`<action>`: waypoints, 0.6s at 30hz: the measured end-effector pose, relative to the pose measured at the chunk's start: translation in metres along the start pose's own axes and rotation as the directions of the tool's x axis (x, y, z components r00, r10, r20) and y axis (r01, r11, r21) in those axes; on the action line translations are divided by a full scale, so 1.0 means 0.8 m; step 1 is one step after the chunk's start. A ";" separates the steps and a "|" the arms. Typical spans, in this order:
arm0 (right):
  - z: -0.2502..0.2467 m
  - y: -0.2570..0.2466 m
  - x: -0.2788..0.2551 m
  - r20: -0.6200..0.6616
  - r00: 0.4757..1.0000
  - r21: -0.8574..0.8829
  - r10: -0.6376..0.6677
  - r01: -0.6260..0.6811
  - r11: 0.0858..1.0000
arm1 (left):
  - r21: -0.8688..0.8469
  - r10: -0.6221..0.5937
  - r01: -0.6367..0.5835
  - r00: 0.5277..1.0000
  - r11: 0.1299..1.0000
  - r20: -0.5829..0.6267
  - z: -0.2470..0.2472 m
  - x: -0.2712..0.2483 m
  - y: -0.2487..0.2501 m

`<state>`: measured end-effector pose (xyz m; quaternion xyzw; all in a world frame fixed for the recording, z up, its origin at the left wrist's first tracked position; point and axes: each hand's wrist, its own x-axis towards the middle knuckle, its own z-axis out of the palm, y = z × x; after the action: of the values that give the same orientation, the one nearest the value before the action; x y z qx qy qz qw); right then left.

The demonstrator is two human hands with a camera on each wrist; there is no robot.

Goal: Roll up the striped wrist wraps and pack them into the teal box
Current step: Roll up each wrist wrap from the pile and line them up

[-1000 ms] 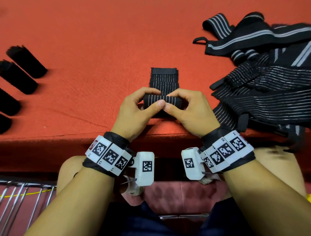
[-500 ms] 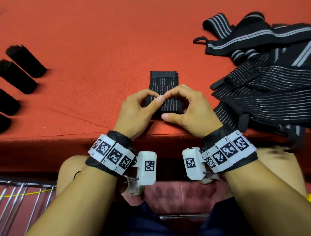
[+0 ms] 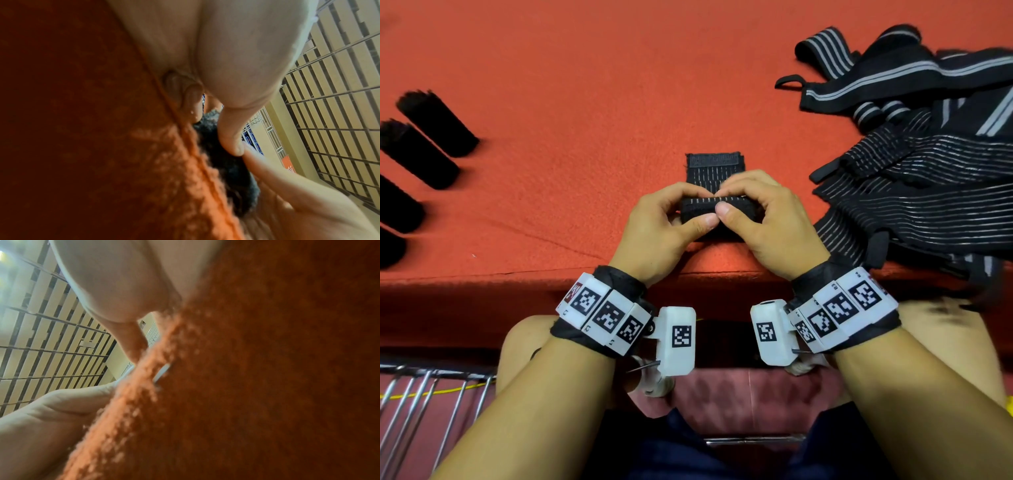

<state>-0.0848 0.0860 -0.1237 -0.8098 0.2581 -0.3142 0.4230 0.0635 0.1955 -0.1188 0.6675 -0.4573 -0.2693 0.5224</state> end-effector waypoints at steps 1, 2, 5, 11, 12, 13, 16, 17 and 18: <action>0.000 0.000 0.000 0.001 1.000 -0.022 -0.015 0.015 1.000 | 0.012 -0.006 0.006 1.000 1.000 -0.002 0.001 0.000 0.000; 0.000 -0.001 0.001 0.014 1.000 -0.041 -0.010 0.011 0.999 | 0.027 -0.012 0.012 1.000 1.000 -0.005 0.001 0.000 -0.001; 0.003 -0.003 0.003 0.070 0.996 -0.077 0.060 -0.054 0.996 | 0.054 -0.047 0.048 0.999 0.997 -0.022 0.001 0.000 0.003; 0.001 -0.010 0.008 0.080 0.989 -0.082 0.126 -0.119 0.989 | 0.101 -0.085 0.087 0.996 0.991 -0.028 0.002 0.004 0.007; 0.001 -0.009 0.008 0.083 0.988 -0.078 0.131 -0.125 0.989 | 0.118 -0.084 0.087 0.996 0.989 -0.028 0.003 0.005 0.007; 0.001 -0.009 0.009 0.086 0.987 -0.075 0.136 -0.130 0.989 | 0.141 -0.078 0.082 0.996 0.987 -0.034 0.003 0.004 0.008; 0.003 -0.010 0.010 0.090 0.985 -0.069 0.150 -0.144 0.987 | 0.205 -0.023 0.033 0.999 0.978 -0.048 0.003 0.001 0.008; 0.003 -0.011 0.009 0.092 0.984 -0.066 0.153 -0.147 0.987 | 0.207 -0.004 0.014 0.999 0.978 -0.047 0.003 0.001 0.007; 0.003 -0.012 0.009 0.091 0.984 -0.067 0.154 -0.148 0.987 | 0.207 0.010 -0.001 0.999 0.978 -0.044 0.002 0.001 0.007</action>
<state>-0.0767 0.0868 -0.1146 -0.8144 0.3075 -0.2339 0.4331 0.0605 0.1935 -0.1139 0.7229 -0.4727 -0.2037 0.4609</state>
